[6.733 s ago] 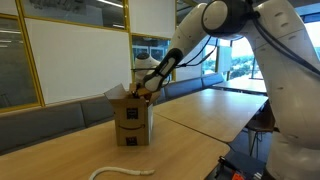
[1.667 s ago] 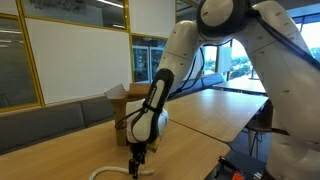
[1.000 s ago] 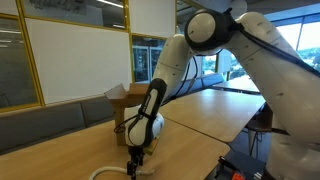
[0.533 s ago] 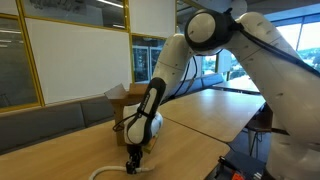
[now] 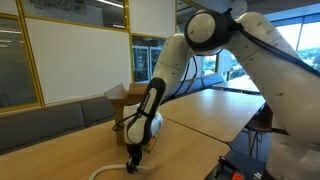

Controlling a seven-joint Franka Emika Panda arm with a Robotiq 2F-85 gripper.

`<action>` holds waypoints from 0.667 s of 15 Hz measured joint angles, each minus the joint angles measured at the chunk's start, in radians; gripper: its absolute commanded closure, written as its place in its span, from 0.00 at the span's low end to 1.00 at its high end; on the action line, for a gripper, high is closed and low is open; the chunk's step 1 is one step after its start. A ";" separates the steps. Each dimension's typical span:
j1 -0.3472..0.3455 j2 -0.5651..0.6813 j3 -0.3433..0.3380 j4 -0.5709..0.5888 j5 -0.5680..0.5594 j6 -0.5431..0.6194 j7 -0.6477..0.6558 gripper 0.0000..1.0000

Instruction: Pick up the toy and rope from the table and put them in the box.

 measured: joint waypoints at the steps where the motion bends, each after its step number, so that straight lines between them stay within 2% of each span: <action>1: 0.000 0.000 0.000 0.000 0.000 0.000 0.000 0.86; 6: 0.005 -0.017 -0.006 -0.003 -0.006 -0.001 0.004 0.87; 10: 0.022 -0.077 -0.027 -0.027 -0.038 -0.001 0.029 0.87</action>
